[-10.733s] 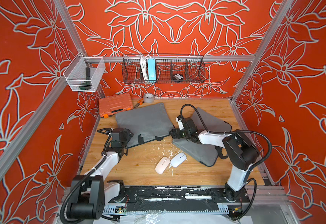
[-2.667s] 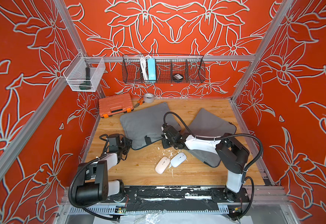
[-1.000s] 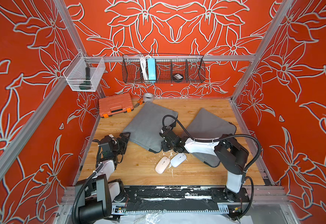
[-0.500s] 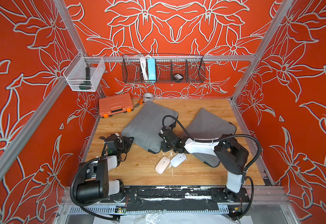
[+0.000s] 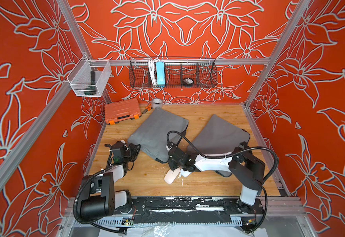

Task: Put the mouse into the laptop bag
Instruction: Unzip the zipper on the zippered laptop bag.

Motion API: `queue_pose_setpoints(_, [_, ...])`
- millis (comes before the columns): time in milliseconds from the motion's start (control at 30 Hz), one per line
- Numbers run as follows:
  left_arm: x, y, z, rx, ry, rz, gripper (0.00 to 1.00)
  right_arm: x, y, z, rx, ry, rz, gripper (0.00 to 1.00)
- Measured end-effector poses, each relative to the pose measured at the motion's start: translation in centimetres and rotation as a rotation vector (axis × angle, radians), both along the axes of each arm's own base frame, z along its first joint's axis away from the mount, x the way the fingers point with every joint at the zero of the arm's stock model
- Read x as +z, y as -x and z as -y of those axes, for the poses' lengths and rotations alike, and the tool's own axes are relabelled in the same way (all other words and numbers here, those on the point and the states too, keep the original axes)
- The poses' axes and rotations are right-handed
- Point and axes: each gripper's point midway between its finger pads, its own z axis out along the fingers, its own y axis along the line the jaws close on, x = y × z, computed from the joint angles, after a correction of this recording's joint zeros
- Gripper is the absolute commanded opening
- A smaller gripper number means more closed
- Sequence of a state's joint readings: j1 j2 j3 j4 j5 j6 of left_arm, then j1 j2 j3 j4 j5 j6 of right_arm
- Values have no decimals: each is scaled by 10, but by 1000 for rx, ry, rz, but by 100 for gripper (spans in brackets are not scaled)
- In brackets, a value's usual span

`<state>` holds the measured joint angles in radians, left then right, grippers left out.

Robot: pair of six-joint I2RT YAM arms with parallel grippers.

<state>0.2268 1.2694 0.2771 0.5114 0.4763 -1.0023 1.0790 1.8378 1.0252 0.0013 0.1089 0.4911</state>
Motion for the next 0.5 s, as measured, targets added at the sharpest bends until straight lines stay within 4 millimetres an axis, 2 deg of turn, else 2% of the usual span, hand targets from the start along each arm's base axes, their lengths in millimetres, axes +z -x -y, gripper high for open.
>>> queue_pose_setpoints(167, [0,1,-2,13,-7,-4,0,3,21,-14,55,6,0,0])
queue_pose_setpoints(267, [2,1,-3,17,-11,-1,0,10,32,-29,91,-6,-1,0])
queue_pose_setpoints(400, [3,1,-4,22,-14,2,0,16,35,-46,117,-31,-7,0])
queue_pose_setpoints(500, [4,3,-5,29,-18,1,0,14,36,-49,124,-31,-17,0])
